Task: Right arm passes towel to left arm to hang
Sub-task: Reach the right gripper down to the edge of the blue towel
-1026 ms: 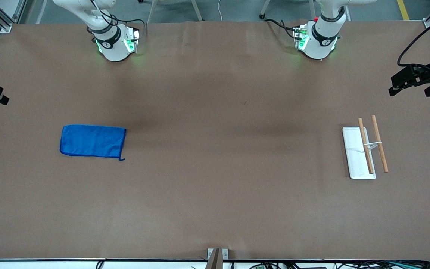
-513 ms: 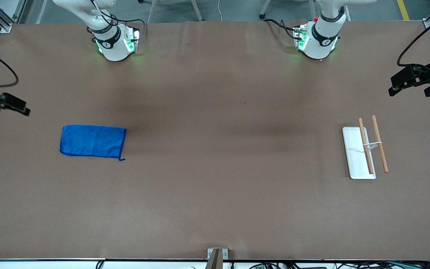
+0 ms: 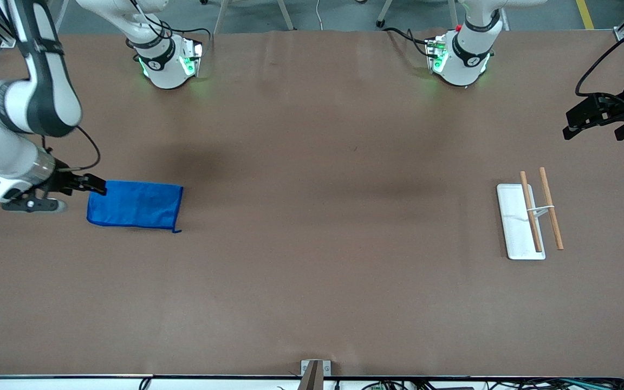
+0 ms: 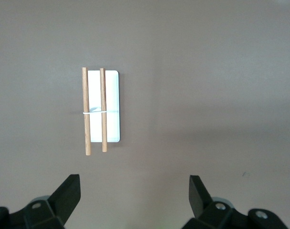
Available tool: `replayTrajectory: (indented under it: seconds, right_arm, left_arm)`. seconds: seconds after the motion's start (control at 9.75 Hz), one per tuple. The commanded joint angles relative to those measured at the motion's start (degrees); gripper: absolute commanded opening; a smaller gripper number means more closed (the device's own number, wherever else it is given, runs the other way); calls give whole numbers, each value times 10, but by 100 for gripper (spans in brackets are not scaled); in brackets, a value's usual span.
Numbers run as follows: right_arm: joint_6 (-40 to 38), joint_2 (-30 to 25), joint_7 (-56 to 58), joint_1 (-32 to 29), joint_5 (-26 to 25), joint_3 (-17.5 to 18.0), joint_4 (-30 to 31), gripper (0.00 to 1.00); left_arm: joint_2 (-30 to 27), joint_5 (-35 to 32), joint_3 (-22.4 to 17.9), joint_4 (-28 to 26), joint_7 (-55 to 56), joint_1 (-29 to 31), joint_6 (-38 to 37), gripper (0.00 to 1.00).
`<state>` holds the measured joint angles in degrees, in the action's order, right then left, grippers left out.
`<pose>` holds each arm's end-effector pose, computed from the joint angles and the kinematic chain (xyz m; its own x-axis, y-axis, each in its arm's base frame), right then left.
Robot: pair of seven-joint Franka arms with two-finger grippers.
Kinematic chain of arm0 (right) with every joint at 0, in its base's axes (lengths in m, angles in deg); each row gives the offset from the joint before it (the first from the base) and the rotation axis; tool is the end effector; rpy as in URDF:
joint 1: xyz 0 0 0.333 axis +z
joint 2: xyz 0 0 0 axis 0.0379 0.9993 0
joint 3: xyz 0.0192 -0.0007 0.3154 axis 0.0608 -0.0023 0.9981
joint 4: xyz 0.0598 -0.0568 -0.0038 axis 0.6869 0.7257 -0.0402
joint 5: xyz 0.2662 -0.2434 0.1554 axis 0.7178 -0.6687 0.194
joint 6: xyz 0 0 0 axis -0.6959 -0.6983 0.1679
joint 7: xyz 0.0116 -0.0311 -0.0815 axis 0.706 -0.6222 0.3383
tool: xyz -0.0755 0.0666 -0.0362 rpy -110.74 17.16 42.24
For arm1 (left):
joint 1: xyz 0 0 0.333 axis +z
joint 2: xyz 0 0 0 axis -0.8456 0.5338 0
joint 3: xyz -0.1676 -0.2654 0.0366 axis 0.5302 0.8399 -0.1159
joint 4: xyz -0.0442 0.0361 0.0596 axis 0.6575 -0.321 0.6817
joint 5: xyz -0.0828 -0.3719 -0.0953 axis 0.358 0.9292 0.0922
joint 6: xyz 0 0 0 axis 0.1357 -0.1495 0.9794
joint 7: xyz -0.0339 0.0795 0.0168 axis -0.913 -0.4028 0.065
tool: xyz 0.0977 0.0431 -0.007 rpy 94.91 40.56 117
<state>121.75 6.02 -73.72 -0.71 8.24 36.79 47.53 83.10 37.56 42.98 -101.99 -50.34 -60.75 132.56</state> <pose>0.5483 -0.0704 0.3173 0.9988 0.0078 -0.0475 0.0076 -1.0000 -0.0030 0.5469 -0.0274 0.6574 0.9995 -0.0237 0.0205 -0.0241 -0.9995 0.0206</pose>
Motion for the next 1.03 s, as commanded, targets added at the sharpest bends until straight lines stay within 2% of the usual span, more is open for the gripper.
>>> replayTrajectory:
  seconds: [0.0, 0.1, 0.41, 0.72, 0.82, 0.92]
  right_arm:
    - [115, 65, 22, -11, -6, 3, 40, 100]
    - [163, 95, 44, -14, -6, 3, 47, 100]
    - [263, 132, 55, -20, -6, 3, 79, 100]
    - [267, 134, 55, -20, -6, 3, 88, 100]
    - [267, 134, 54, -20, -6, 3, 90, 90]
    - [265, 134, 55, -20, -6, 3, 92, 66]
  left_arm:
    - [5, -12, 2, -11, 4, -2, 0, 100]
    - [4, -12, 2, -12, 4, -3, 0, 100]
    - [5, -12, 3, -11, 4, -5, 0, 100]
    - [5, -12, 3, -11, 3, -5, 0, 100]
    - [5, -12, 3, -11, 2, -5, 0, 100]
    - [5, -11, 3, -12, 2, -5, 0, 100]
